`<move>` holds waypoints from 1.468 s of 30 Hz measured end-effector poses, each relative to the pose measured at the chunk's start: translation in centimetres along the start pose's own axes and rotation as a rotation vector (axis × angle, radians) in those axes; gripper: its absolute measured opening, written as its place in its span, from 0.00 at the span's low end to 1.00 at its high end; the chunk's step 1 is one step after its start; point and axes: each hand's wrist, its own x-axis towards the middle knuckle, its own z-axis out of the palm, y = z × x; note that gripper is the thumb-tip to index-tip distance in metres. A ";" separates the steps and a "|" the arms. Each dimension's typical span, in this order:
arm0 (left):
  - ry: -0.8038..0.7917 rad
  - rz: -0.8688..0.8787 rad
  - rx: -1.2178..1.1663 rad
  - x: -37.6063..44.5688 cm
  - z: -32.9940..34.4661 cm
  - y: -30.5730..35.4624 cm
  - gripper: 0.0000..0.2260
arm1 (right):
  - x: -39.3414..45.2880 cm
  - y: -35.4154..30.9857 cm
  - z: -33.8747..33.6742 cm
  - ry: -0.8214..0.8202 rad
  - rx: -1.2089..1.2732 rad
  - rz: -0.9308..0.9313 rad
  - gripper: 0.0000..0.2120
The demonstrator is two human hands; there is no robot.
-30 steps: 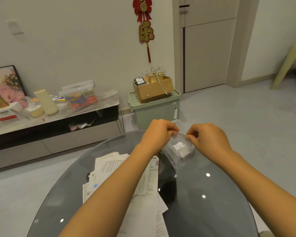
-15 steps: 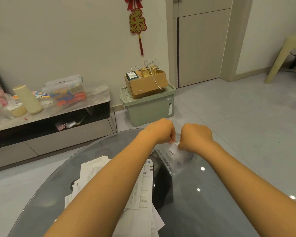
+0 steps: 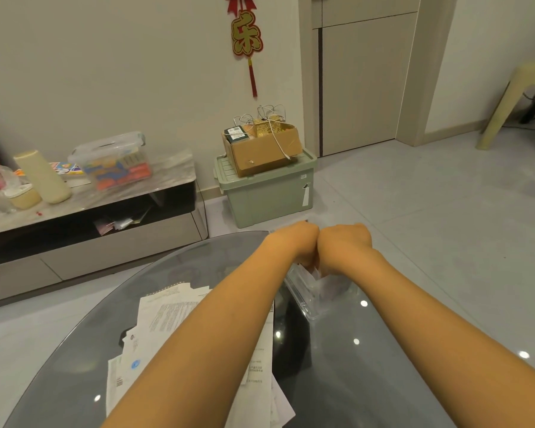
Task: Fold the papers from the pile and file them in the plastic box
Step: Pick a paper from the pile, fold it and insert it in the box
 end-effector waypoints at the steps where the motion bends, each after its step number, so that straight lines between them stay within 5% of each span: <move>1: -0.015 -0.008 -0.004 0.1 0.0 0.0 0.11 | 0.0 0.1 -0.1 -0.005 0.003 0.000 0.14; 4: -0.015 0.001 -0.026 -0.2 -0.4 -0.2 0.01 | -0.3 0.6 -0.3 0.029 0.058 -0.023 0.13; 9: 0.023 0.025 -0.040 -1.5 -1.4 -0.6 0.12 | -1.9 1.5 -0.3 0.146 0.160 -0.064 0.12; 21: 0.373 -0.063 -0.229 -15.0 1.1 -1.4 0.12 | -8.9 -0.4 0.9 0.394 0.643 -0.261 0.09; 32: 0.415 -0.258 -0.348 -24.9 11.0 -2.9 0.15 | -13.1 -4.9 6.8 0.347 0.597 -0.554 0.11; 44: 0.326 -0.369 -0.351 -23.9 16.2 -4.2 0.29 | -12.8 -6.0 9.9 0.254 0.584 -0.569 0.15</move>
